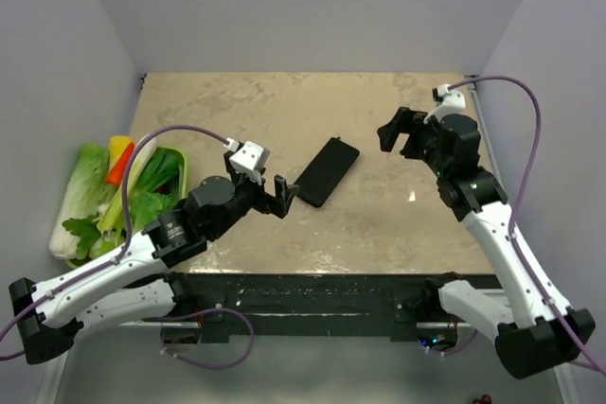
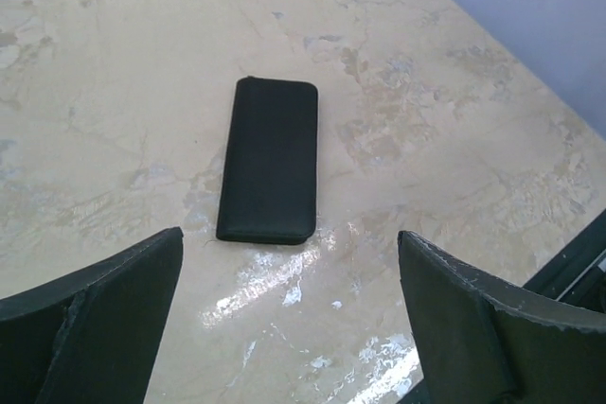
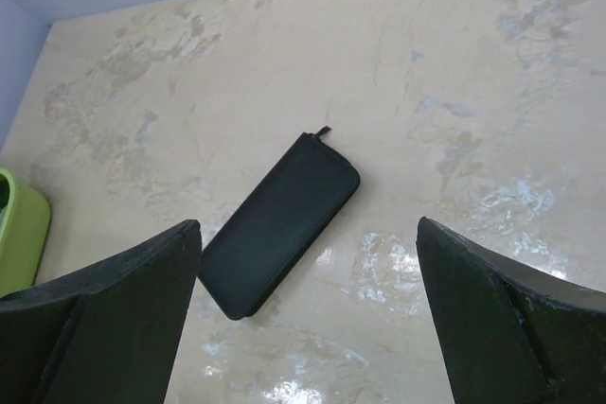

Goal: Sort the hair-cutting tools
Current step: Reset both arms

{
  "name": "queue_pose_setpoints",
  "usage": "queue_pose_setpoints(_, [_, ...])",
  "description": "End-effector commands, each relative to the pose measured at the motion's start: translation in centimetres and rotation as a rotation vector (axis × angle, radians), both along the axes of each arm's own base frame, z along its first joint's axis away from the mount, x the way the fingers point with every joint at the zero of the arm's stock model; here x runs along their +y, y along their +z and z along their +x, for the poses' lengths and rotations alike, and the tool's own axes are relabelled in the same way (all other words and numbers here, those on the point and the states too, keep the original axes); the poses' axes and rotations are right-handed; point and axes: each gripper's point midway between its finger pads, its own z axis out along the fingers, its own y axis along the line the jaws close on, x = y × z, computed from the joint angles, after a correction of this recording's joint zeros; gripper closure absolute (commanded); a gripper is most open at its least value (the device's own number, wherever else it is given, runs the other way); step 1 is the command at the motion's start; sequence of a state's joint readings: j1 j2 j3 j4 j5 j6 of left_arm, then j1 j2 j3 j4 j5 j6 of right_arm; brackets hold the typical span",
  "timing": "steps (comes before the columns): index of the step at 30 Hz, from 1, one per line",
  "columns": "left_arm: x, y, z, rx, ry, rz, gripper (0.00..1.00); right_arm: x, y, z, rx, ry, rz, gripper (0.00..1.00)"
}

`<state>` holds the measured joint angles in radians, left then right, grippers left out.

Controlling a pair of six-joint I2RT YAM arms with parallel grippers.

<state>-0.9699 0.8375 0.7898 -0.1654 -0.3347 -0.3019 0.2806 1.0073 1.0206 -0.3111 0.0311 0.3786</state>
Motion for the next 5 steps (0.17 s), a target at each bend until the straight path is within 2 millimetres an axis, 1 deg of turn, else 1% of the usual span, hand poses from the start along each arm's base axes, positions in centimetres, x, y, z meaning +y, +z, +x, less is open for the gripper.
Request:
queue_pose_setpoints(1, [0.7, 4.2, 1.5, -0.084, 0.088, -0.061, 0.01, -1.5, 3.3, -3.3, -0.101, -0.004, -0.032, 0.01])
queue_pose_setpoints(3, [0.6, 4.6, 1.5, -0.090, 0.089, -0.065, 0.01, -1.1, 4.0, -4.0, -0.149, 0.033, -0.019, 0.01])
queue_pose_setpoints(4, [0.7, 4.5, 1.6, -0.086, 0.098, -0.059, 0.01, -1.6, 4.3, -4.2, -0.162, 0.007, -0.021, 0.01])
queue_pose_setpoints(5, [0.8, 4.6, 1.7, -0.086, 0.104, -0.059, 0.01, -2.0, 4.2, -4.2, -0.157, -0.017, -0.027, 0.01])
